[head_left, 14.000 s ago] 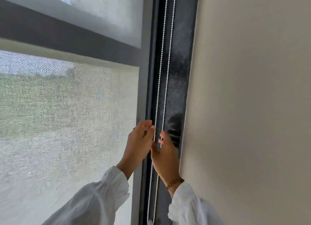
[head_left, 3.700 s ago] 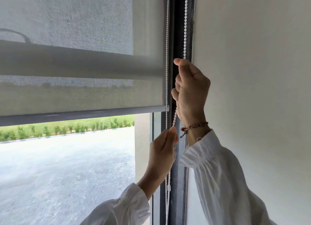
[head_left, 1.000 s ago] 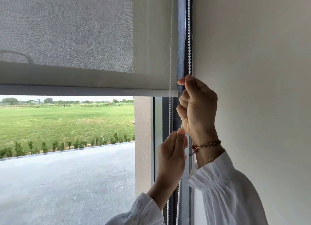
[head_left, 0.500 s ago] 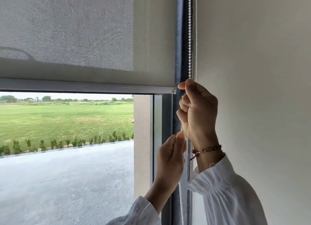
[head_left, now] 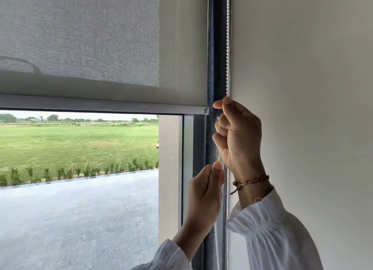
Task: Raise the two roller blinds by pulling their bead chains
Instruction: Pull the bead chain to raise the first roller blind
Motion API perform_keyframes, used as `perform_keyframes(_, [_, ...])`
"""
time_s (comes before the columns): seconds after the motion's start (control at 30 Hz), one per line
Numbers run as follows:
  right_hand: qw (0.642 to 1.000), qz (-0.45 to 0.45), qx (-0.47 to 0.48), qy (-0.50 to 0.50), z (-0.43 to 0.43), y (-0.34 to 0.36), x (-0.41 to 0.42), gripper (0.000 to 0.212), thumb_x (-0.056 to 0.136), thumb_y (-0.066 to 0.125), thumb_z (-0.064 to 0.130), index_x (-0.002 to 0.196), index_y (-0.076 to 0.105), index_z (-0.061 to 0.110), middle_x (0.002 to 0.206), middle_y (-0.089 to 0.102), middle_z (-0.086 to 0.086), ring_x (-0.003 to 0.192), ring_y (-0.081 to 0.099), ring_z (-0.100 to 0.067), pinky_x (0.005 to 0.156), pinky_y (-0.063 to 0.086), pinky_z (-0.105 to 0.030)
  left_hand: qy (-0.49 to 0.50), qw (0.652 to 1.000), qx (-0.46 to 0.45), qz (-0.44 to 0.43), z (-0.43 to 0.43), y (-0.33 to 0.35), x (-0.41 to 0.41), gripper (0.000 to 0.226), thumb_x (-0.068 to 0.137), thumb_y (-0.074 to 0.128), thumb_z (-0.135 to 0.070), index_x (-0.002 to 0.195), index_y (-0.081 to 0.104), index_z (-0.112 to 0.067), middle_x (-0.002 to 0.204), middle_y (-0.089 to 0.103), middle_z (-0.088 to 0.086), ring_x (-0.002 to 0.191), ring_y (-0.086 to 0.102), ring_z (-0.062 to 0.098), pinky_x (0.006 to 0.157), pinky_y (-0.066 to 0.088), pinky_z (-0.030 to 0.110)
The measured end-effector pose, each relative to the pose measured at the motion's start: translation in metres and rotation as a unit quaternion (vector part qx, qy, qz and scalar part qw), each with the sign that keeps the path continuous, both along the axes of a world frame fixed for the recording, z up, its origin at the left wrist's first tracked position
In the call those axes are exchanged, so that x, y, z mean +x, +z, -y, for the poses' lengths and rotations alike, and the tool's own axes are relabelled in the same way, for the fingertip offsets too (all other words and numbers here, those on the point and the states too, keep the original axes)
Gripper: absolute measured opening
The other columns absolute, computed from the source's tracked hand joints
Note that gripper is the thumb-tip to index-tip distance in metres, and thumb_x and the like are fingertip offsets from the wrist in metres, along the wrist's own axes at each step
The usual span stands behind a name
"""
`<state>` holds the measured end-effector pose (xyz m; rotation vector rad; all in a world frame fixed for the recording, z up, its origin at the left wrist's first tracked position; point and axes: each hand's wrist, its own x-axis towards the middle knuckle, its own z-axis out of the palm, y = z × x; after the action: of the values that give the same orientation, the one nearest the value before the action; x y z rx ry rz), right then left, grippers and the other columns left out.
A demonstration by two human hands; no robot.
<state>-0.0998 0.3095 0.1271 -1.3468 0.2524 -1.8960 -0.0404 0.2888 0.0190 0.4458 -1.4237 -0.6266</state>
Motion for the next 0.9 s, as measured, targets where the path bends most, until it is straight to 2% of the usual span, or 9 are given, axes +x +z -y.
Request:
perform_keyframes(0.27, [1.0, 0.008, -0.017, 0.006, -0.0013, -0.0027, 0.0011, 0.025, 0.094, 0.048, 0.018, 0.073, 0.062, 0.014, 0.039, 0.03, 0.011, 0.036, 0.018, -0.004, 0.038, 0.015, -0.012, 0.005, 1.0, -0.002, 0.003, -0.0024, 0.0012, -0.0006, 0.035, 0.081, 0.043, -0.05, 0.05, 0.044, -0.033, 0.039, 0.038, -0.009, 0.037, 0.029, 0.003, 0.041, 0.024, 0.016])
perform_keyframes(0.47, [1.0, 0.007, -0.018, 0.003, -0.0026, -0.0008, 0.0006, 0.026, 0.094, 0.048, 0.018, 0.072, 0.063, 0.014, 0.042, 0.026, 0.01, 0.038, 0.015, -0.005, 0.039, 0.013, -0.013, 0.0, 1.0, 0.01, -0.01, -0.006, 0.0047, -0.0036, 0.039, 0.087, 0.041, -0.036, 0.048, 0.041, -0.033, 0.039, 0.035, -0.011, 0.038, 0.026, 0.002, 0.041, 0.023, 0.014])
perform_keyframes(0.9, [0.999, 0.011, -0.03, -0.006, -0.0065, -0.0023, 0.0019, 0.027, 0.094, 0.049, 0.017, 0.071, 0.063, 0.015, 0.042, 0.026, 0.011, 0.038, 0.015, -0.005, 0.039, 0.013, -0.011, -0.013, 1.0, 0.014, -0.013, -0.0077, 0.0049, -0.0025, 0.038, 0.086, 0.043, -0.039, 0.048, 0.042, -0.033, 0.039, 0.035, -0.011, 0.037, 0.026, 0.002, 0.04, 0.022, 0.014])
